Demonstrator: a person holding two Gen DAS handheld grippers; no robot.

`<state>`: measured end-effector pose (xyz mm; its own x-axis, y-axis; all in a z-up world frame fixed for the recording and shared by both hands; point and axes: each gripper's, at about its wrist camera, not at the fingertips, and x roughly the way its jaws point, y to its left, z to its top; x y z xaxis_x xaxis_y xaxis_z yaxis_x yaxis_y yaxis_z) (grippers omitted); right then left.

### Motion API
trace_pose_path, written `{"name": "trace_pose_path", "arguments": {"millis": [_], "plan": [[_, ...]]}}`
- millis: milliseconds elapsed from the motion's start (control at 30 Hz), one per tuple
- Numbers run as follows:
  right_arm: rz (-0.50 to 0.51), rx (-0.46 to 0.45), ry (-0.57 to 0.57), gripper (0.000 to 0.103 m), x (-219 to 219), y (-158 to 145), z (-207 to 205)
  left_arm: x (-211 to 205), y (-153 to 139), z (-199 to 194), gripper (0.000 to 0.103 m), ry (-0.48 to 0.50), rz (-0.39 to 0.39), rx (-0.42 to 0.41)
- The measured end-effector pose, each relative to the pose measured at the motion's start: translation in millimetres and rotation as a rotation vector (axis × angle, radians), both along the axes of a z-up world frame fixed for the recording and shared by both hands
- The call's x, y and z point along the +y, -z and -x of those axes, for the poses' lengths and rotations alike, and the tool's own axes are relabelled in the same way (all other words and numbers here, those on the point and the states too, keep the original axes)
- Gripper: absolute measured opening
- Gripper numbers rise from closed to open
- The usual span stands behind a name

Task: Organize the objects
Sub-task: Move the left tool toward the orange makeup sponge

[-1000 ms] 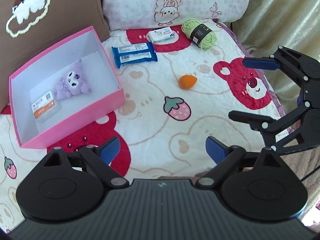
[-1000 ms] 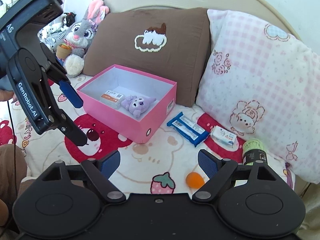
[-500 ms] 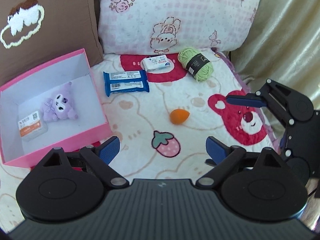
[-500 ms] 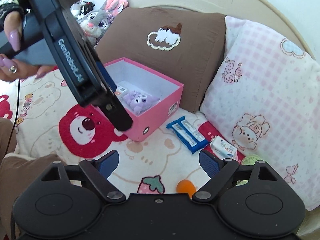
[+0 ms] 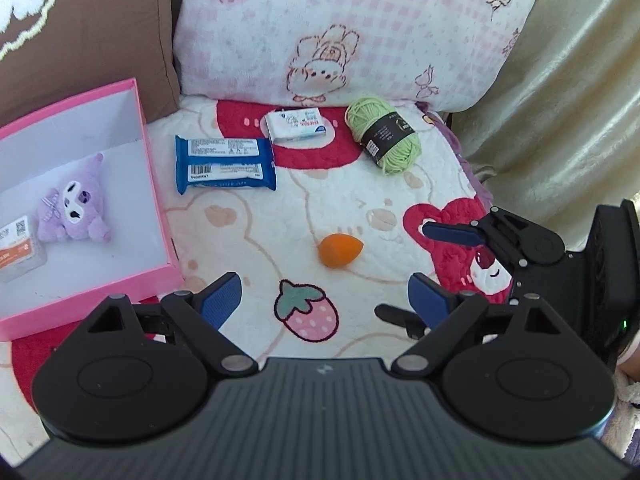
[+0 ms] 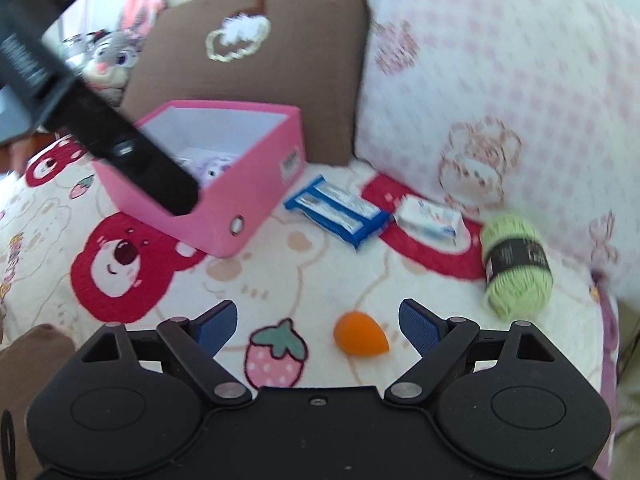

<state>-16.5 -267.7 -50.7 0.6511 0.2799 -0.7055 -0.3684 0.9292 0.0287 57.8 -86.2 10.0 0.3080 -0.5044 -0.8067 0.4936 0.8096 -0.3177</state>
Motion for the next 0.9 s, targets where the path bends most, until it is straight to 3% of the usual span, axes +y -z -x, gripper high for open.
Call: {"name": "trace_pose_path", "arguments": {"millis": [267,467,667,900], "plan": [[-0.006,0.073,0.049,0.091,-13,32,-14,-12,40,-12,0.090,-0.001,0.029,0.007],[-0.011,0.150,0.073,0.091,-9,53,-24,-21,64,-14,0.090,0.023,0.030,-0.097],[-0.006,0.154,0.050,0.090,-4,64,-29,-29,79,-21,0.090,0.046,0.065,-0.082],[-0.035,0.139,0.093,0.089,-10,66,-35,-44,97,-19,0.089,0.062,0.064,-0.168]]}}
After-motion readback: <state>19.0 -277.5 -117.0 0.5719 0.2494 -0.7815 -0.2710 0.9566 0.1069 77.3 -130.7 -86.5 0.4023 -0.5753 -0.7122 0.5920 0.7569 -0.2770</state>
